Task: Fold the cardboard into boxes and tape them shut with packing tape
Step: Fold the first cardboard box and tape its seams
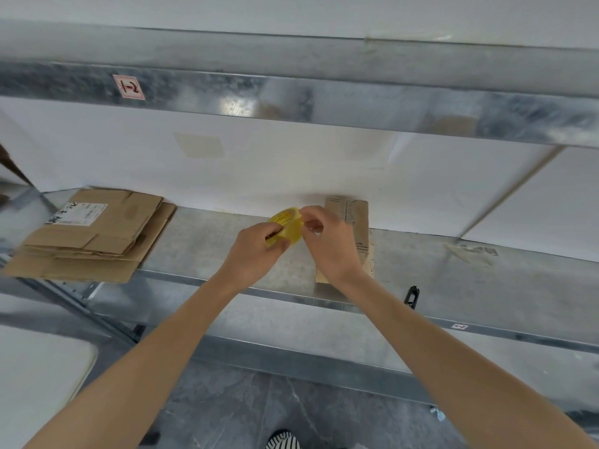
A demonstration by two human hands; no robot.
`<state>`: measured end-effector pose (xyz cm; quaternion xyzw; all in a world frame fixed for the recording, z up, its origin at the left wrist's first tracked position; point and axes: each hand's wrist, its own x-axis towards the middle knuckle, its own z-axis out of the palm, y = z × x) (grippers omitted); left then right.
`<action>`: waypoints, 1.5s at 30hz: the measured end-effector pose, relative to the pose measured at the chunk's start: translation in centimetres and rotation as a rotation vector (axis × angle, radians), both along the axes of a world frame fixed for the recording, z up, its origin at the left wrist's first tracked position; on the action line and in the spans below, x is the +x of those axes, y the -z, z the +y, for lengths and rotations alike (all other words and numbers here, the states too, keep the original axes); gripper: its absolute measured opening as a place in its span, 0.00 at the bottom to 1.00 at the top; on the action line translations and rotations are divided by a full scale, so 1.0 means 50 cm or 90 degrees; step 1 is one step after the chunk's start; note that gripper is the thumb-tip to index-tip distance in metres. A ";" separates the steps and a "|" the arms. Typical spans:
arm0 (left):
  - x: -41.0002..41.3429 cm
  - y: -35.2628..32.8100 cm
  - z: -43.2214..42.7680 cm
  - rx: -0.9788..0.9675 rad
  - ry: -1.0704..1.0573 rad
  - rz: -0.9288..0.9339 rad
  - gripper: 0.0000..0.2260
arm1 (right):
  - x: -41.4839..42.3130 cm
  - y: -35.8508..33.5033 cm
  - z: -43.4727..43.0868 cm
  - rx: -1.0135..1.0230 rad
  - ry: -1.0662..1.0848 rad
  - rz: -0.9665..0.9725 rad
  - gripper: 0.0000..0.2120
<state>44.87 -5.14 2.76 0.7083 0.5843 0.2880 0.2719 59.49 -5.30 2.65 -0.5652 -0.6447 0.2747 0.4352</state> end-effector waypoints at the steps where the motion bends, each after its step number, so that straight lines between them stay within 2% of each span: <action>1: 0.003 0.000 -0.002 0.005 -0.006 0.007 0.05 | -0.002 -0.001 0.001 -0.009 0.018 0.026 0.09; 5: 0.009 -0.004 -0.011 0.029 -0.012 0.014 0.04 | -0.002 -0.008 0.006 -0.026 0.044 0.107 0.08; 12: 0.005 -0.004 -0.010 0.042 -0.002 0.040 0.06 | 0.004 -0.014 0.017 -0.037 0.019 0.093 0.09; 18: -0.007 0.000 0.018 0.002 -0.024 0.061 0.06 | 0.004 -0.016 0.018 -0.075 -0.014 0.127 0.13; 21: -0.006 0.002 0.015 0.006 -0.035 0.097 0.07 | 0.014 -0.014 0.024 -0.141 -0.019 0.183 0.10; 23: -0.005 0.003 0.009 0.030 -0.042 0.120 0.08 | 0.024 -0.016 0.028 -0.201 -0.024 0.212 0.10; 25: -0.004 0.002 0.007 0.078 -0.032 0.138 0.07 | 0.032 -0.021 0.032 -0.234 -0.012 0.224 0.15; 32: 0.010 -0.014 0.015 0.169 0.010 0.144 0.06 | 0.032 -0.018 0.033 -0.271 -0.037 0.249 0.17; 38: 0.008 -0.011 0.016 0.172 0.055 0.124 0.03 | 0.043 -0.022 0.041 -0.215 -0.029 0.206 0.04; 45: 0.012 -0.014 0.019 0.150 0.056 0.107 0.09 | 0.045 -0.024 0.043 -0.147 -0.030 0.108 0.08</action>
